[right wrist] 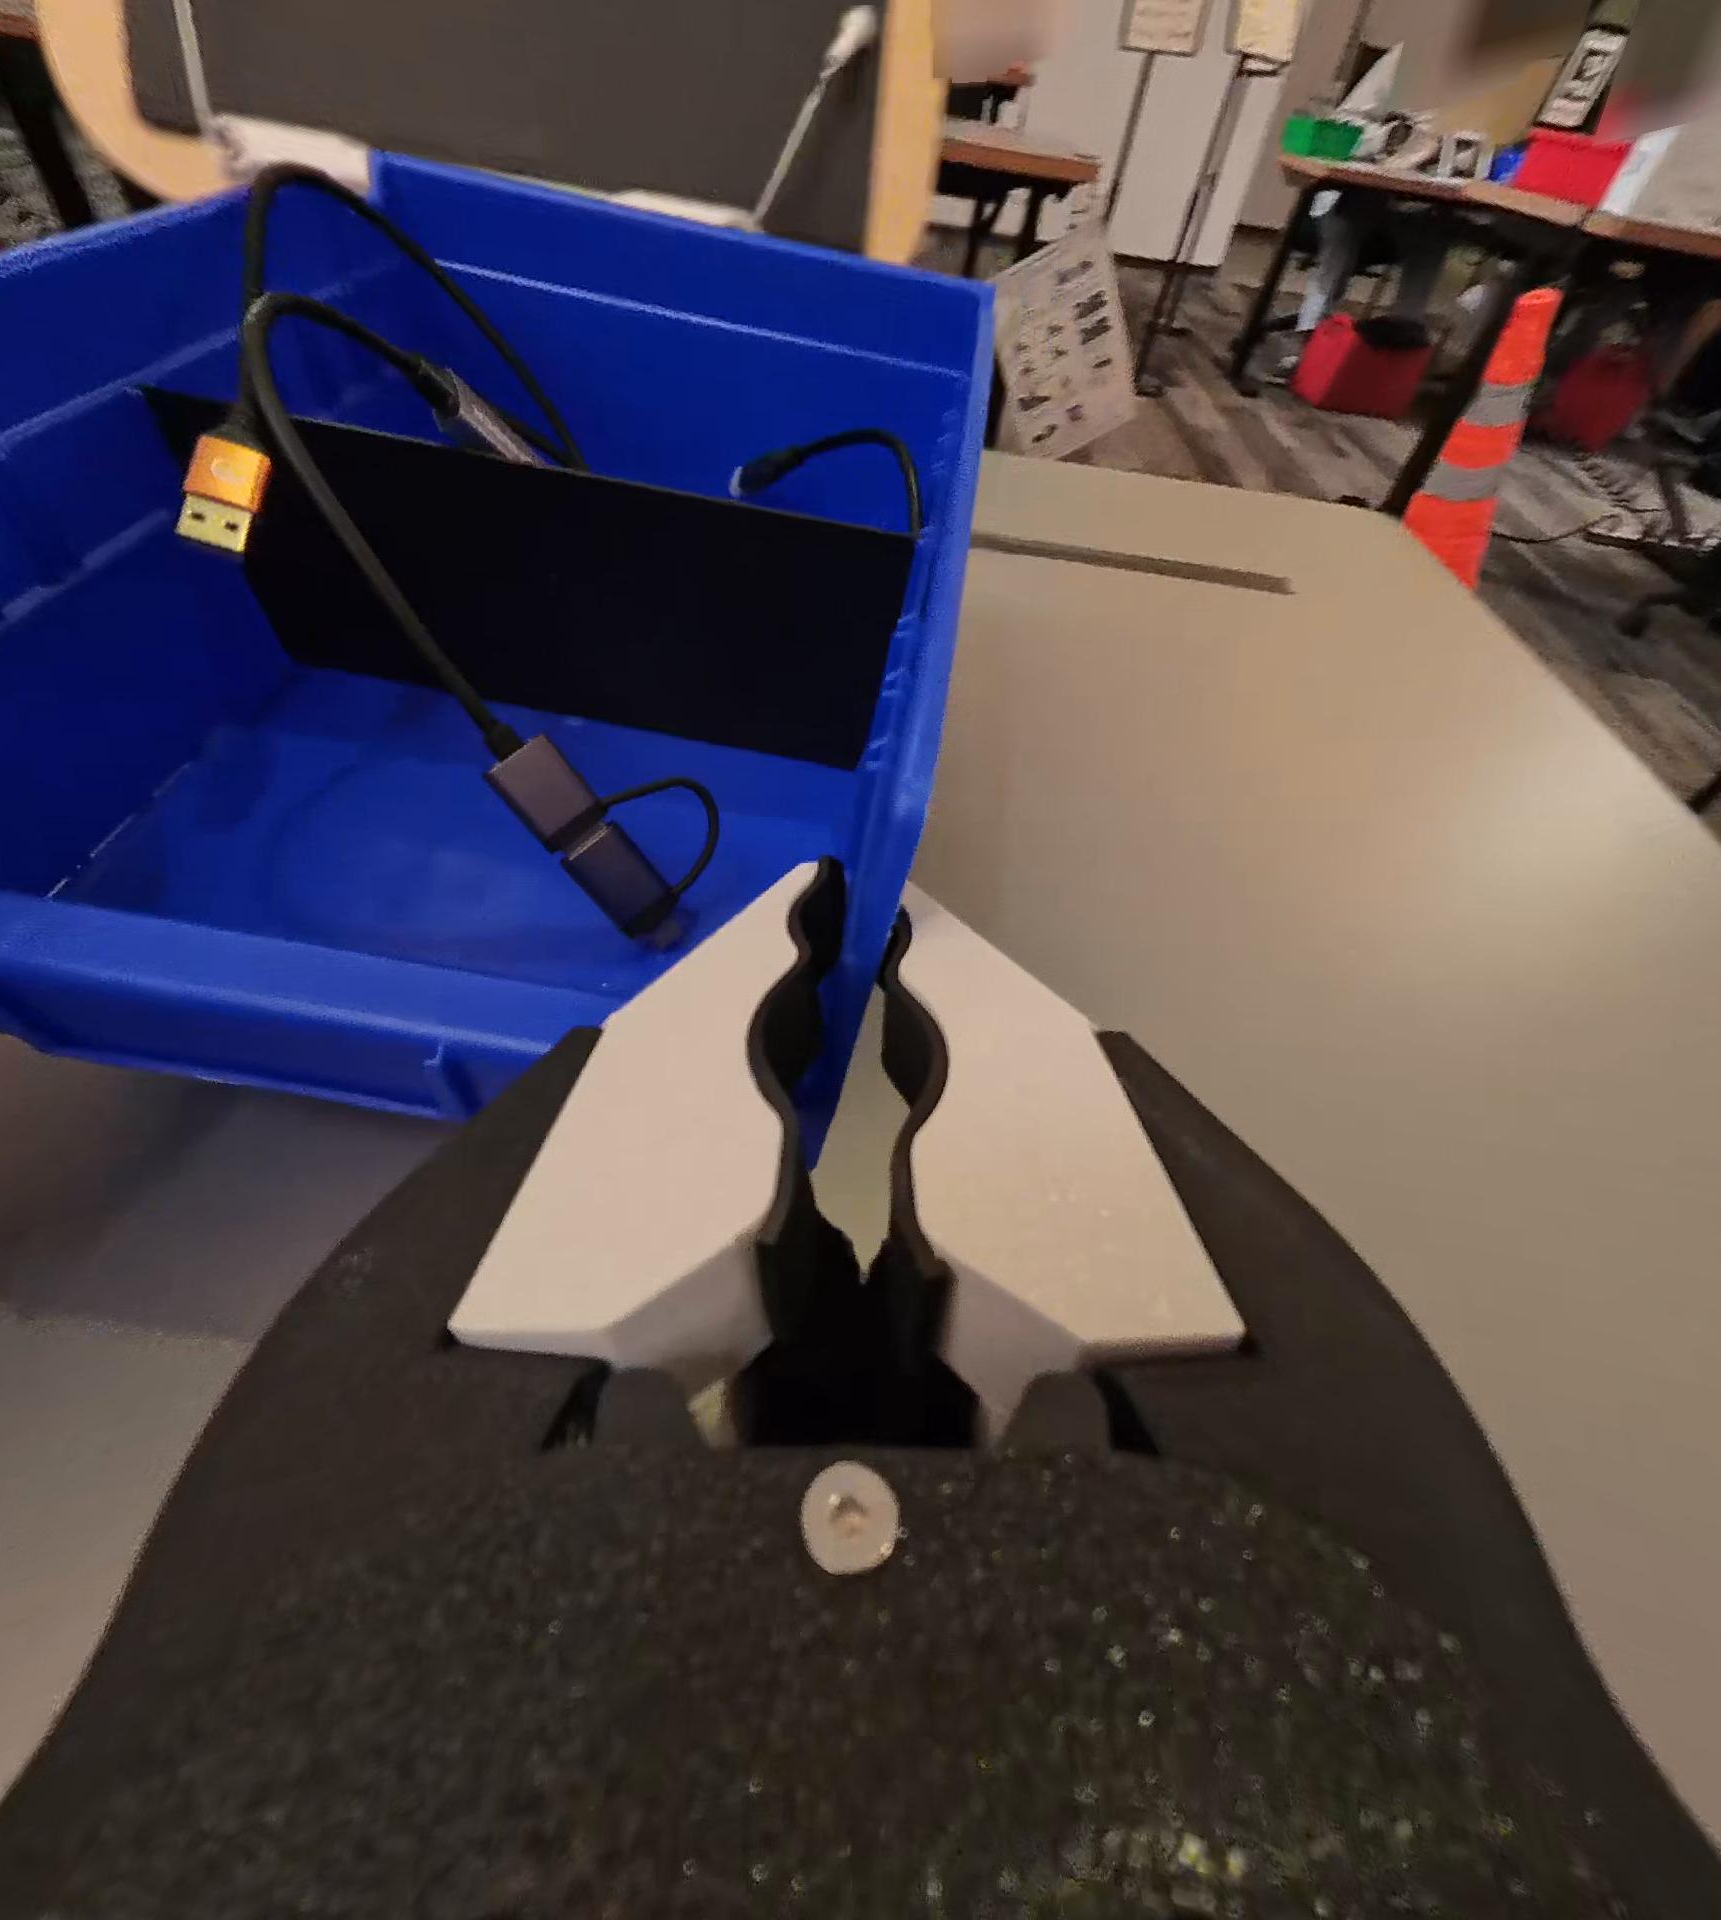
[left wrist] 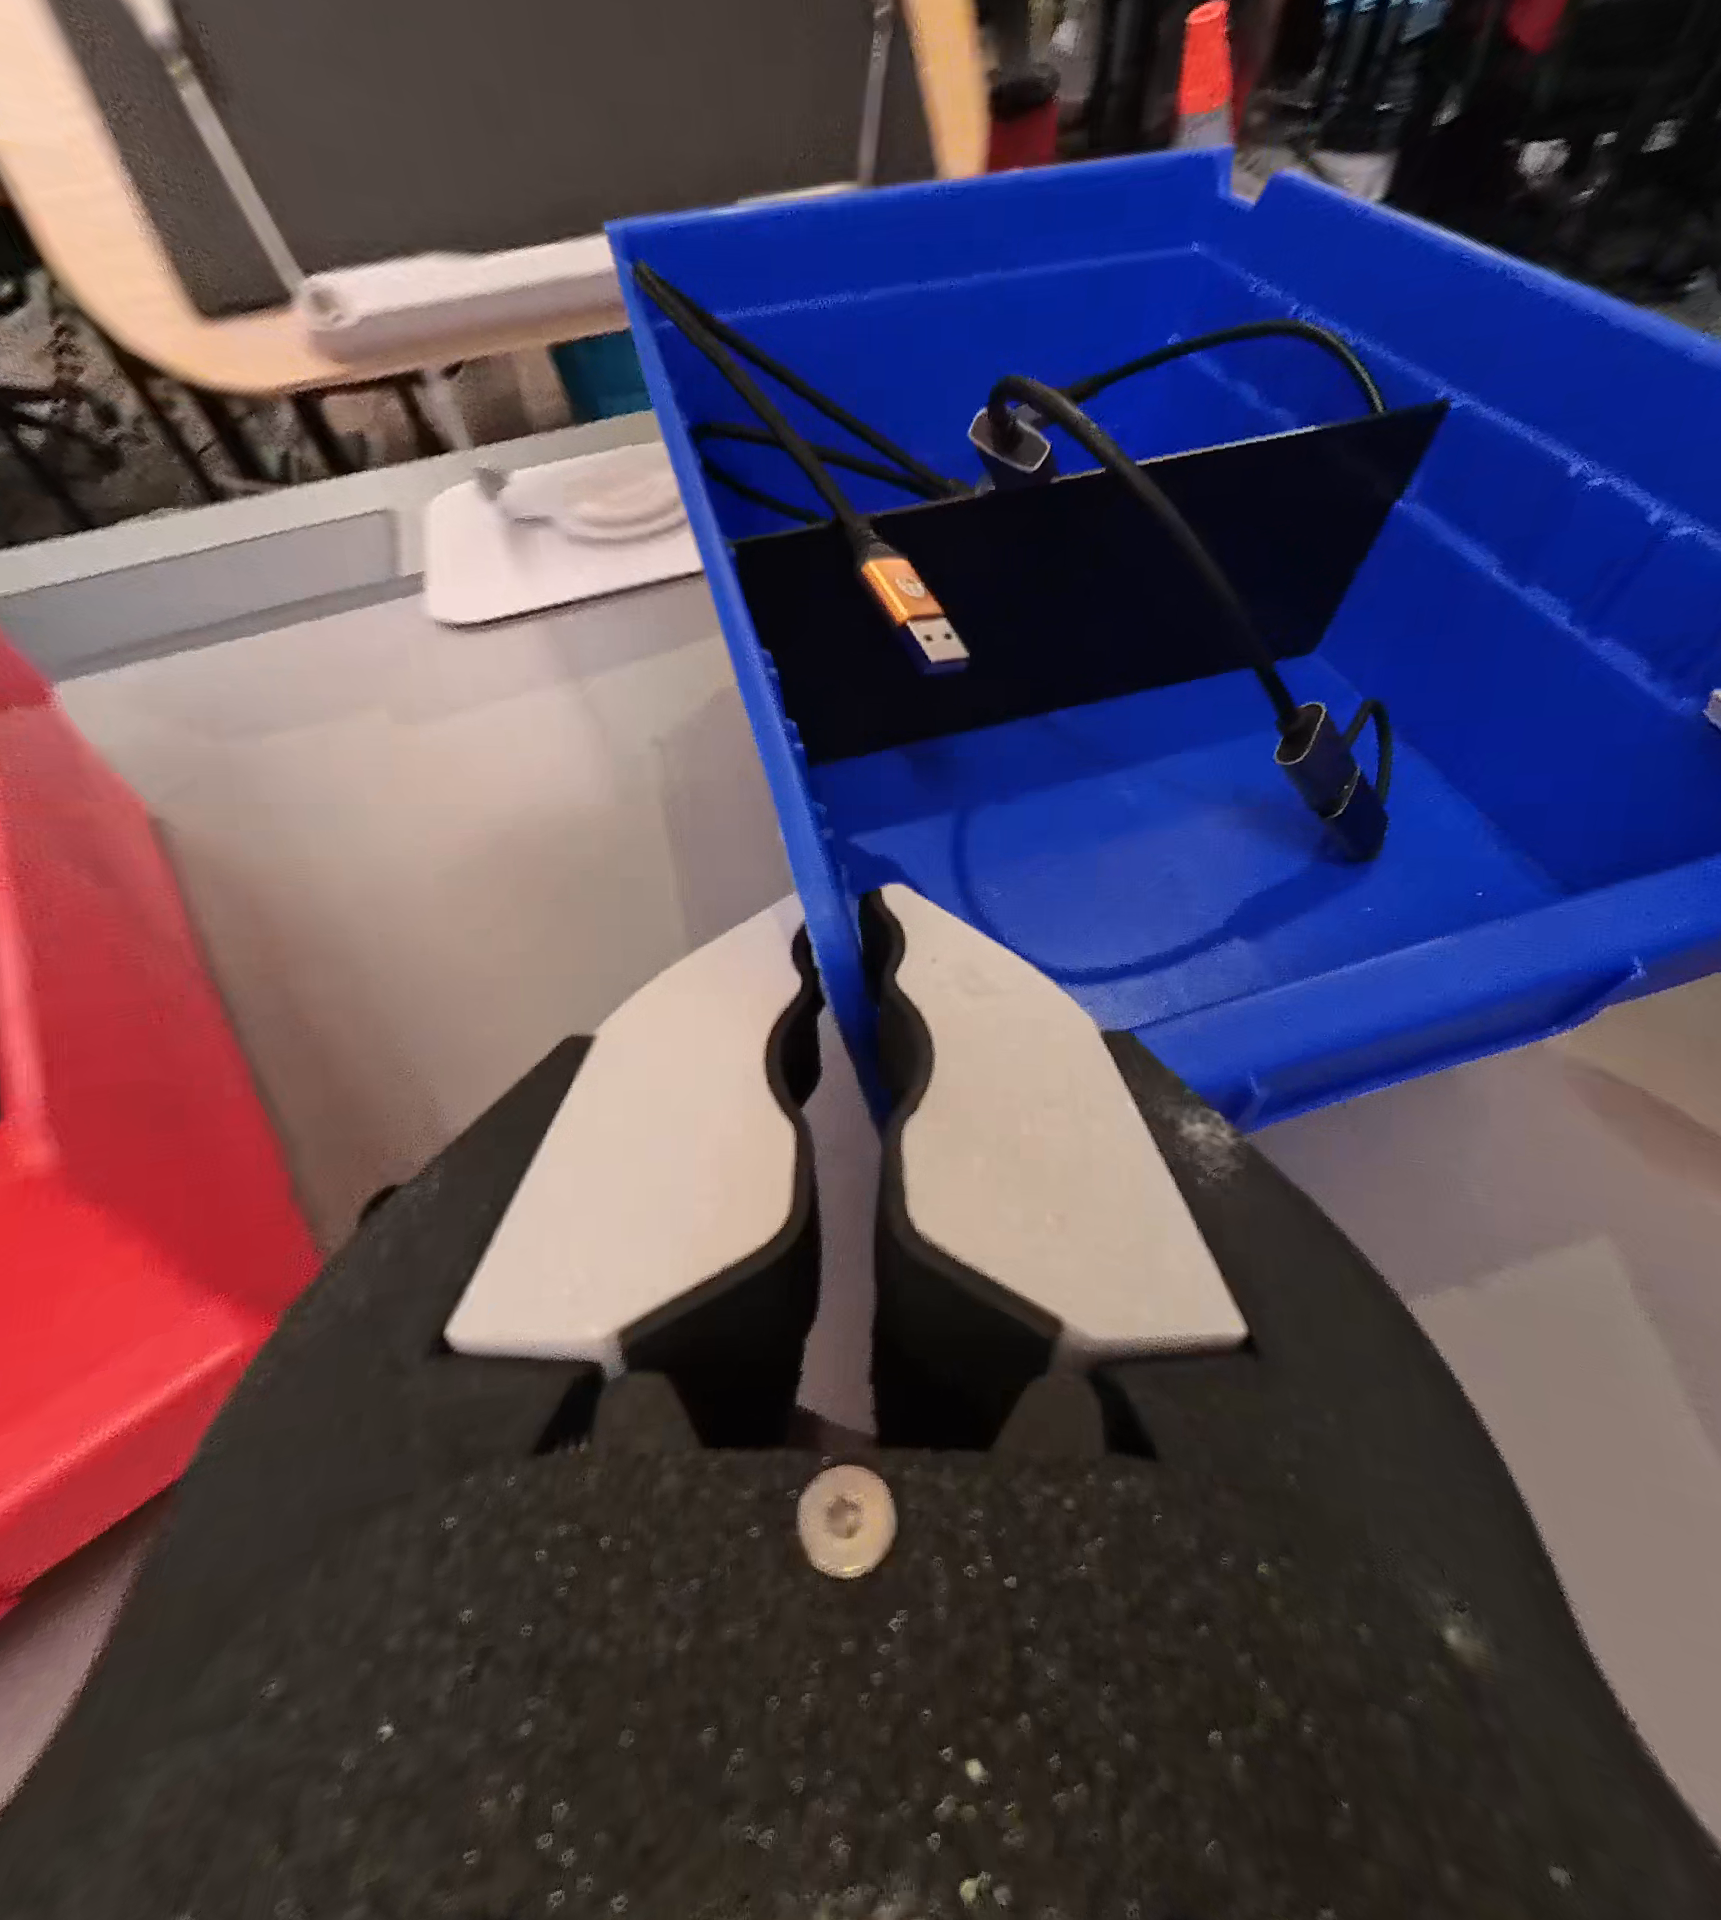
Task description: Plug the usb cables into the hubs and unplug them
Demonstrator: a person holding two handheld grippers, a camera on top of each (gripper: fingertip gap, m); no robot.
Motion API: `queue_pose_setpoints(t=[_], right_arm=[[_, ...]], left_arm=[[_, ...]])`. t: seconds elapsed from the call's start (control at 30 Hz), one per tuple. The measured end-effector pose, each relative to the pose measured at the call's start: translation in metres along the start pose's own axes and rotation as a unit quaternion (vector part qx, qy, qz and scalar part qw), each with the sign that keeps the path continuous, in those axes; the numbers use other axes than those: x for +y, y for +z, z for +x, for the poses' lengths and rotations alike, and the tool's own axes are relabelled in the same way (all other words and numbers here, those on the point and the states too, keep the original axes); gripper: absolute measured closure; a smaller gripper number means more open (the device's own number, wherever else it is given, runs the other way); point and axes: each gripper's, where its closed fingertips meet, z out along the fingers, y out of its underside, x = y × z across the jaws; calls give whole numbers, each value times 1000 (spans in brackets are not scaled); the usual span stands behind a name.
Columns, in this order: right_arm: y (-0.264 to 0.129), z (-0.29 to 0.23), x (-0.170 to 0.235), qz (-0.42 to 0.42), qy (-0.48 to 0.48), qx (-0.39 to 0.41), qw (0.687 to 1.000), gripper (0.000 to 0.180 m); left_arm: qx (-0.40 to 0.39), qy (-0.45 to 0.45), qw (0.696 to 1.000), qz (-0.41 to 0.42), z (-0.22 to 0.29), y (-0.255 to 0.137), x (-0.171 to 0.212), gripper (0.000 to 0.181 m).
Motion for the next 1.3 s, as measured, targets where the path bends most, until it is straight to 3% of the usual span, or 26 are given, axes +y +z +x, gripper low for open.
queue_pose_setpoints(t=[0.2,0.27,0.33,0.4,0.53,0.67,0.77,0.9,1.0,1.1,1.3], right_arm=[[23,-50,19,-56,-13,-66,996,174],[25,-52,19,-57,-6,-70,996,172],[25,-56,18,-55,18,-97,994,167],[21,-59,17,-50,32,-128,990,161],[7,-47,11,-21,22,-152,988,154],[2,-36,1,0,33,-155,987,150],[-2,-35,1,1,32,-143,989,149],[-20,-50,-6,32,-34,-132,990,149],[-43,-83,-7,50,-72,-161,983,149],[-67,-132,-1,45,-101,-216,970,149],[-102,-254,2,27,-134,-342,930,147]], left_arm=[[-50,-13,998,-37,-41,-6,37,175],[-25,-19,999,-44,-38,-11,40,172],[20,-22,999,-45,-30,-23,35,155],[24,-42,999,18,-41,-50,14,144],[-53,-123,988,79,-124,-114,3,143],[-216,-120,969,28,-245,-170,65,134],[-213,-150,965,-16,-282,-171,94,125],[-182,-155,971,-24,-294,-144,95,132],[-156,-138,977,-42,-293,-121,97,157],[-193,-128,971,-65,-302,-116,101,177],[-193,-138,968,-86,-296,-126,106,177]])
